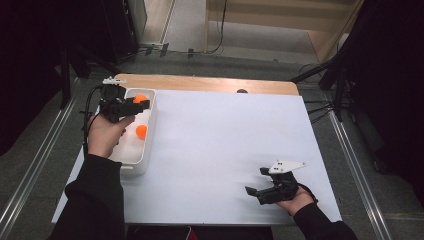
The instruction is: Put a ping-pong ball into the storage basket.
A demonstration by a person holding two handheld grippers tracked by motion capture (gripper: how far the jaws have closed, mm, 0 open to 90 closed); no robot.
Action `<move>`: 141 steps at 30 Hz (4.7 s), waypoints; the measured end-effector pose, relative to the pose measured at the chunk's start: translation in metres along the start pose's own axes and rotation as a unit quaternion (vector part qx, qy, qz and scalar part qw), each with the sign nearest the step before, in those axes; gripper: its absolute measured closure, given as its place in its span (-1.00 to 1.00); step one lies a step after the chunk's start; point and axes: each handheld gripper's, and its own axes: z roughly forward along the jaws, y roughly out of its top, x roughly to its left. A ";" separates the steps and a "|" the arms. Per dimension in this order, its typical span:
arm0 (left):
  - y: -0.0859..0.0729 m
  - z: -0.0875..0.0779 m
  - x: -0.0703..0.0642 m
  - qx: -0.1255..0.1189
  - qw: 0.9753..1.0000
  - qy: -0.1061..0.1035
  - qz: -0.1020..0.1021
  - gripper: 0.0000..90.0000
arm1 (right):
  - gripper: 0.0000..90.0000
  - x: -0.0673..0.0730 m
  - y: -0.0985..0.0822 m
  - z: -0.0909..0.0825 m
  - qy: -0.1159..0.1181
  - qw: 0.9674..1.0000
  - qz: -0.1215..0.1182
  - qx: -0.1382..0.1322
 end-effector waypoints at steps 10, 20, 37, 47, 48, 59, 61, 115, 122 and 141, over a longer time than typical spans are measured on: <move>-0.004 0.005 0.007 -0.003 1.000 0.010 -0.014 0.12 | -0.84 0.000 0.000 0.000 0.000 1.000 0.000 0.000; -0.006 0.014 0.011 -0.003 0.999 0.031 -0.017 0.12 | -0.84 -0.001 -0.001 0.000 -0.003 1.000 -0.001 -0.001; -0.009 0.033 0.013 0.004 0.998 0.053 -0.016 0.12 | -0.84 0.000 -0.001 0.000 -0.003 1.000 0.003 0.002; -0.010 0.041 0.016 0.009 0.998 0.048 -0.024 0.12 | -0.84 -0.001 -0.004 -0.002 -0.005 1.000 0.007 0.001; -0.010 0.042 0.016 0.011 0.998 0.049 -0.023 0.12 | -0.84 -0.001 -0.004 -0.002 -0.004 1.000 0.007 0.001; -0.013 0.052 0.016 0.025 0.998 0.052 -0.026 0.12 | -0.84 -0.001 -0.004 -0.002 -0.007 1.000 0.006 0.001; -0.014 0.053 0.017 0.030 0.998 0.054 -0.027 0.12 | -0.84 -0.001 -0.004 -0.002 -0.006 1.000 0.005 0.001; 0.006 0.015 -0.022 0.012 0.994 -0.105 0.002 -0.38 | -0.84 -0.001 -0.004 -0.004 -0.005 1.000 0.008 -0.002; 0.004 0.014 -0.029 0.020 0.990 -0.134 0.024 -0.38 | -0.84 -0.001 -0.004 -0.004 -0.005 1.000 0.007 -0.003; -0.012 0.012 -0.048 0.040 0.983 -0.168 0.067 -0.38 | -0.84 -0.002 -0.004 -0.005 -0.005 1.000 0.009 -0.004</move>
